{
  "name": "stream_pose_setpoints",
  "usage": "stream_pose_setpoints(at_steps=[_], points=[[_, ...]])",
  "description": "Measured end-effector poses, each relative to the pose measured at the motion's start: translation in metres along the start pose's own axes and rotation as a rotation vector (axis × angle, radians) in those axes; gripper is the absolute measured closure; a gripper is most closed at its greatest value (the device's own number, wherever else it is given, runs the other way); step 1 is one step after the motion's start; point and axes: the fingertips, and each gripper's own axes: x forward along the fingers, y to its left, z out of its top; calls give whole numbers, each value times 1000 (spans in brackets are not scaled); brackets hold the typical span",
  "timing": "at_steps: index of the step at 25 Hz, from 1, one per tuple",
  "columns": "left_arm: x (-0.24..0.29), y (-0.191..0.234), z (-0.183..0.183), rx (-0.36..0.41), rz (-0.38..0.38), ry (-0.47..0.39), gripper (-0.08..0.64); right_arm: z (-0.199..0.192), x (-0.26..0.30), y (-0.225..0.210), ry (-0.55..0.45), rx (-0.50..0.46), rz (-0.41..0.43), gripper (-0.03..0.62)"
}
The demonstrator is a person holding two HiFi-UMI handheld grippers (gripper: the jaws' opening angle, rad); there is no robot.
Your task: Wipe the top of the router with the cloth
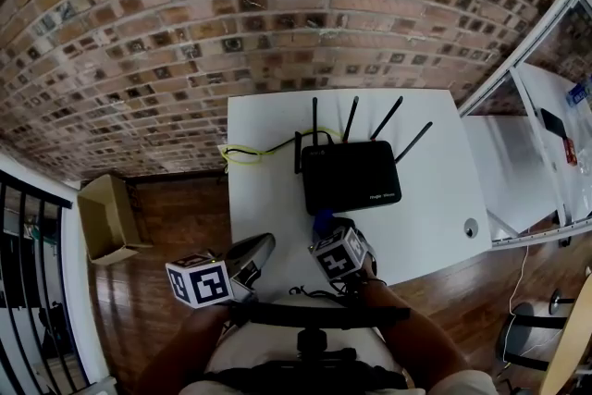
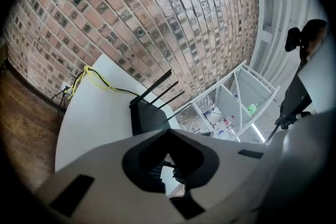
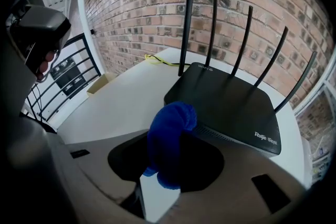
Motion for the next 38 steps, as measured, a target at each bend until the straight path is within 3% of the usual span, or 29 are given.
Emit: stream_pose_setpoints(at_steps=[18, 29, 34, 38], points=[[3, -4, -6, 1, -5, 12, 535, 19, -3, 25, -44, -31, 66, 448], [1, -3, -2, -1, -4, 6, 535, 13, 10, 30, 38, 145, 115, 449], [0, 1, -1, -1, 1, 11, 535, 40, 2, 24, -36, 154, 88, 449], [-4, 1, 0, -9, 6, 10, 535, 45, 4, 24, -39, 237, 85, 449]])
